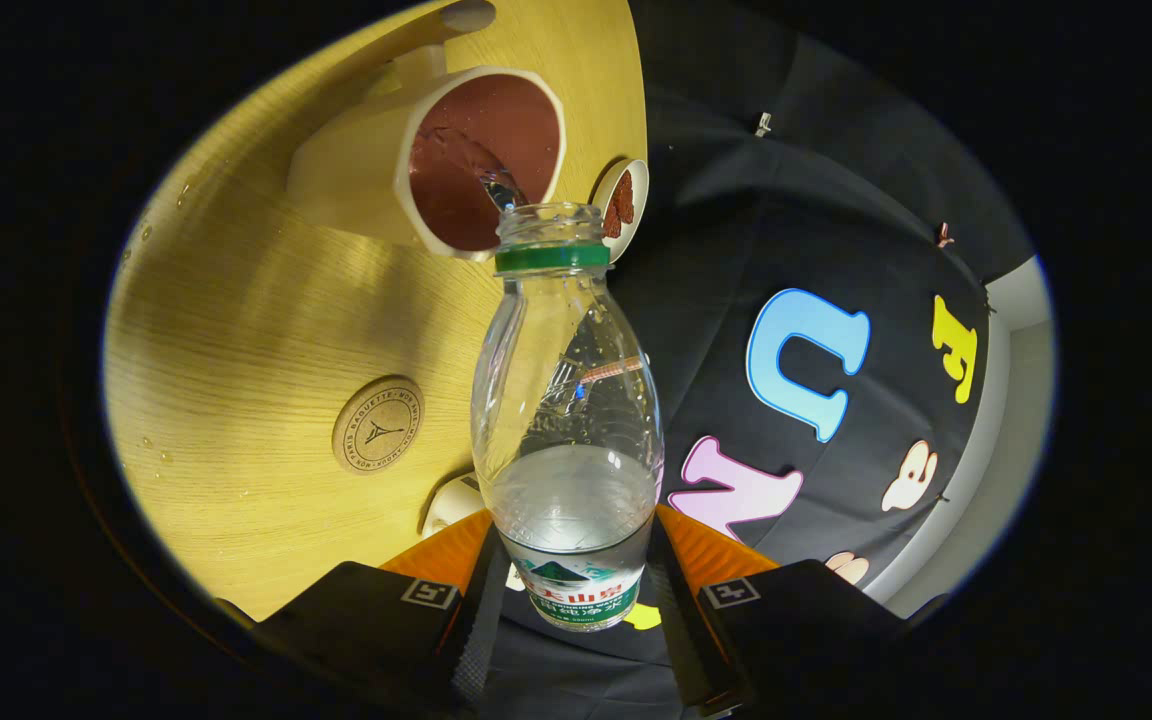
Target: Take the bottle from table, then pour the juice into the cup, finally place the bottle on the coaster
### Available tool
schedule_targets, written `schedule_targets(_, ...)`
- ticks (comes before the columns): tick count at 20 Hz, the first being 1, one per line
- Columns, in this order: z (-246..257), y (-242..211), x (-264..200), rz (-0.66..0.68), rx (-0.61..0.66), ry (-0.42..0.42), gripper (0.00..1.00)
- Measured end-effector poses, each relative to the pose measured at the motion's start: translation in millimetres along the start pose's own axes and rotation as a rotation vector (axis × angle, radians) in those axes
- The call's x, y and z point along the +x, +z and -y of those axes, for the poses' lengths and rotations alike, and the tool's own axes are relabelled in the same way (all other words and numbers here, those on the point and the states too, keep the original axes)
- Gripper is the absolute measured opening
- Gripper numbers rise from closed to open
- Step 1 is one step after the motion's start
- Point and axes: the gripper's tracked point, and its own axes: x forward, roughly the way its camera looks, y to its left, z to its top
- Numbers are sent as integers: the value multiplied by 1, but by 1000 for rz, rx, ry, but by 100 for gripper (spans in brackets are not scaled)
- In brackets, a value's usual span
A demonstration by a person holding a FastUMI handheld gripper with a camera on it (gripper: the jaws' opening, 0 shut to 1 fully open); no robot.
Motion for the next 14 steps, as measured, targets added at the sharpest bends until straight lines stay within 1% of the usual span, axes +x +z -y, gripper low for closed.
schedule_targets(14, 33, 6, 2, 48, -182, -130, 73)
